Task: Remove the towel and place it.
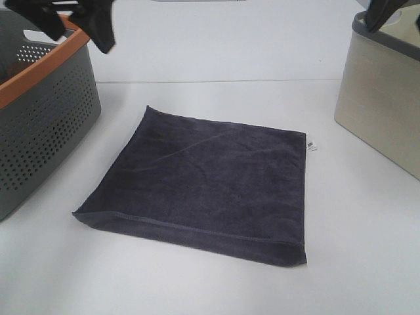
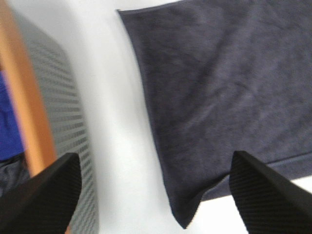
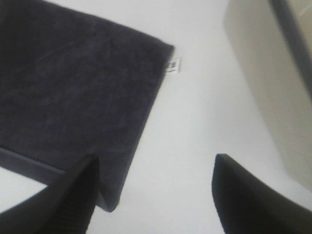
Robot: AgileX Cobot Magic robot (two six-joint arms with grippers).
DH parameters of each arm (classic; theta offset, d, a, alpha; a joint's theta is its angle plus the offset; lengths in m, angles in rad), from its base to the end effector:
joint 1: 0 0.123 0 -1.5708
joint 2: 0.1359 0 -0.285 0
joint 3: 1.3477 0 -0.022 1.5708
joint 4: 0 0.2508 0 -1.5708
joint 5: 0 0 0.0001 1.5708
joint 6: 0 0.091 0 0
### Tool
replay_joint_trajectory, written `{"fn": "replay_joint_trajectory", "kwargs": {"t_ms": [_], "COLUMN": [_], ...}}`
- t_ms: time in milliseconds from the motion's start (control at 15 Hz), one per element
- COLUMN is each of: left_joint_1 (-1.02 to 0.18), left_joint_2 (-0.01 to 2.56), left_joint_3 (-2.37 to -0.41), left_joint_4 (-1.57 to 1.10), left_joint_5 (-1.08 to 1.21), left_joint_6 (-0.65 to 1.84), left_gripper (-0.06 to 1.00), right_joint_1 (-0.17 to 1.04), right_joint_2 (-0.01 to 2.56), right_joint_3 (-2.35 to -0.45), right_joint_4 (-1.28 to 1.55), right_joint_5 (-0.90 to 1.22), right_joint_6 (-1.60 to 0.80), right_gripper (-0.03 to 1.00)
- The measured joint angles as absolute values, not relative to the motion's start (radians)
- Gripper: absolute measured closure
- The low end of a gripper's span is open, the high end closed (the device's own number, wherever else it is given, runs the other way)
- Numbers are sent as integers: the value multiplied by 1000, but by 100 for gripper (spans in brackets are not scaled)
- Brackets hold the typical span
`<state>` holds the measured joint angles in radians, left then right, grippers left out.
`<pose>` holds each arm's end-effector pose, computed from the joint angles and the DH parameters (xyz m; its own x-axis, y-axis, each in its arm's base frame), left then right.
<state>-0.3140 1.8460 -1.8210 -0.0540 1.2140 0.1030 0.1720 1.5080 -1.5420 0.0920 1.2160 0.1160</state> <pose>0.3788 -0.1279 0.3388 -0.8380 0.3604 -0.4097 0.3999 0.9165 -0.0118 0.3028 0.0606 0.3788 -0.8964 -0.0066 -0.4431 -0.0781 0.9866 0.1434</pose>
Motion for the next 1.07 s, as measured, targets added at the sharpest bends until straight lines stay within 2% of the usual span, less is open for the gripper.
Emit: {"fn": "replay_joint_trajectory", "kwargs": {"t_ms": [133, 267, 333, 400, 867, 1067], "left_joint_1": [-188, -72, 22, 49, 60, 60], "left_joint_2": [1806, 1741, 1630, 1569, 1061, 880], "left_joint_3": [-1821, -1787, -1676, -1599, -1183, -1052], "left_joint_4": [-43, -38, -38, -35, 37, 79], "left_joint_5": [1214, 1213, 1213, 1213, 1217, 1217], "left_joint_6": [80, 75, 73, 73, 61, 53], "left_gripper": [16, 16, 16, 16, 16, 16], "right_joint_1": [43, -22, -33, -33, -33, -33], "right_joint_2": [1479, 1426, 1342, 1284, 744, 542], "right_joint_3": [-1542, -1525, -1455, -1393, -925, -813], "right_joint_4": [76, 48, 30, 30, 30, 26], "right_joint_5": [1217, 1216, 1216, 1216, 1220, 1220], "right_joint_6": [116, 116, 116, 116, 93, 93], "right_gripper": [38, 38, 38, 38, 38, 38]}}
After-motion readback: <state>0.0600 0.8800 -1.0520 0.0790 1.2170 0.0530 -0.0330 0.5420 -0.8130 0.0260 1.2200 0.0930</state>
